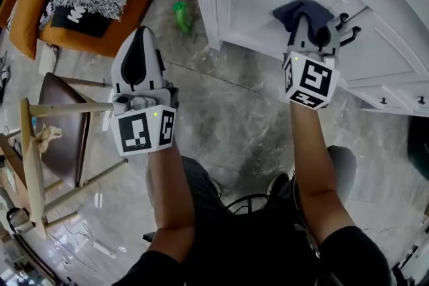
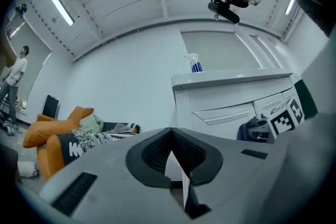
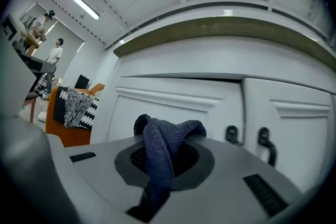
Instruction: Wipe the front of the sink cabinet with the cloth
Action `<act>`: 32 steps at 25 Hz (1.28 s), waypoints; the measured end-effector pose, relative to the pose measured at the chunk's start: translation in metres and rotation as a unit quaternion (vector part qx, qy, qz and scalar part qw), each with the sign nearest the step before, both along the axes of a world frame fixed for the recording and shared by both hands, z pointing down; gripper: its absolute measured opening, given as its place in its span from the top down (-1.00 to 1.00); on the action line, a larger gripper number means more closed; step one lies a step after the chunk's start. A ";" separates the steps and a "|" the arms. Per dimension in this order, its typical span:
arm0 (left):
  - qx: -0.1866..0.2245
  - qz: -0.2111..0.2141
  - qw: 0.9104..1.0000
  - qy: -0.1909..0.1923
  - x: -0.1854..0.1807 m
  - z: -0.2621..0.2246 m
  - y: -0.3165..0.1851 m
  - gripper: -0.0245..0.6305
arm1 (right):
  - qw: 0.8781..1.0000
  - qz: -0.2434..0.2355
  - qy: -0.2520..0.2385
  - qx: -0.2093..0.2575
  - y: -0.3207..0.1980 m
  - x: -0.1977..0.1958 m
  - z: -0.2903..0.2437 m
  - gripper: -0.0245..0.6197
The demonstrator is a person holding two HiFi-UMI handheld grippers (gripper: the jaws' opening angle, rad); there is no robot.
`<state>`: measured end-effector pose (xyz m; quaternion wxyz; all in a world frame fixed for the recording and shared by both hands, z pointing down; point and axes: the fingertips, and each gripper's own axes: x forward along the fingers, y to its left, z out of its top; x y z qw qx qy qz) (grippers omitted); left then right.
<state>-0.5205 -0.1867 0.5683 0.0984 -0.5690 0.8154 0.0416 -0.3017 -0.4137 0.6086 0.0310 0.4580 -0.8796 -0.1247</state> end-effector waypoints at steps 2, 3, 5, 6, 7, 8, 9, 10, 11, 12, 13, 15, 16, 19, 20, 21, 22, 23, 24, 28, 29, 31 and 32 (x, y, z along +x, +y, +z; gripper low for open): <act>-0.012 0.005 1.000 -0.003 0.007 0.001 0.003 0.92 | 0.999 -0.037 0.031 0.017 0.013 -0.045 0.008 0.86; -0.015 0.006 1.000 -0.006 0.009 0.000 0.005 0.91 | 0.997 -0.056 0.042 0.025 0.021 -0.066 0.013 0.86; -0.016 0.002 1.000 -0.011 0.009 0.000 0.010 0.91 | 0.994 -0.091 0.060 0.016 0.033 -0.105 0.037 0.86; -0.016 -0.001 1.000 -0.011 0.007 0.001 0.013 0.91 | 0.992 -0.104 0.068 -0.004 0.038 -0.118 0.057 0.86; -0.015 -0.005 1.000 -0.012 0.006 0.002 0.017 0.92 | 0.991 -0.112 0.074 -0.027 0.040 -0.126 0.080 0.86; -0.014 -0.008 1.000 -0.013 0.004 0.003 0.021 0.91 | 0.989 -0.113 0.080 -0.048 0.040 -0.127 0.104 0.86; -0.013 -0.010 1.000 -0.016 0.004 0.002 0.024 0.91 | 0.988 -0.107 0.086 -0.066 0.038 -0.120 0.125 0.86; -0.013 -0.010 1.000 -0.019 0.004 0.002 0.027 0.91 | 0.988 -0.096 0.093 -0.082 0.034 -0.107 0.145 0.86; -0.014 -0.010 1.000 -0.020 0.003 0.002 0.030 0.91 | 0.987 -0.083 0.101 -0.097 0.029 -0.091 0.163 0.86; -0.015 -0.009 1.000 -0.019 0.003 0.003 0.032 0.92 | 0.985 -0.069 0.112 -0.108 0.023 -0.072 0.181 0.86; -0.016 -0.008 1.000 -0.017 0.003 0.004 0.035 0.91 | 0.984 -0.054 0.126 -0.113 0.016 -0.053 0.197 0.86; -0.017 -0.006 1.000 -0.015 0.004 0.005 0.039 0.91 | 0.981 -0.026 0.155 -0.116 0.006 -0.019 0.225 0.86; -0.016 -0.005 1.000 -0.015 0.005 0.005 0.041 0.92 | 0.979 -0.010 0.164 -0.124 0.002 -0.004 0.238 0.86; -0.008 0.000 1.000 -0.012 0.006 0.004 0.044 0.91 | 0.967 0.041 0.165 -0.191 -0.005 0.027 0.282 0.86; -0.008 0.002 1.000 -0.013 0.007 0.004 0.044 0.91 | 0.962 0.047 0.165 -0.211 -0.005 0.026 0.293 0.86; -0.007 0.005 1.000 -0.014 0.008 0.004 0.044 0.92 | 0.960 0.042 0.168 -0.222 -0.004 0.017 0.299 0.86; -0.007 0.007 1.000 -0.016 0.010 0.003 0.044 0.91 | 0.959 0.029 0.172 -0.225 -0.001 0.001 0.300 0.86; -0.008 0.009 1.000 -0.018 0.012 0.003 0.044 0.91 | 0.959 0.009 0.176 -0.222 0.004 -0.020 0.296 0.86; -0.009 0.011 1.000 -0.020 0.013 0.003 0.044 0.91 | 0.961 -0.016 0.180 -0.212 0.011 -0.044 0.288 0.86; -0.008 0.009 1.000 -0.021 0.013 0.002 0.046 0.91 | 0.970 -0.116 0.158 -0.146 0.039 -0.131 0.227 0.86; -0.003 0.007 1.000 -0.019 0.012 0.000 0.047 0.91 | 0.972 -0.127 0.135 -0.145 0.042 -0.141 0.210 0.86; 0.007 0.003 1.000 -0.016 0.010 -0.004 0.049 0.92 | 0.978 -0.126 0.084 -0.144 0.042 -0.137 0.174 0.86; 0.012 0.002 1.000 -0.014 0.009 -0.006 0.049 0.91 | 0.981 -0.120 0.061 -0.137 0.039 -0.128 0.154 0.86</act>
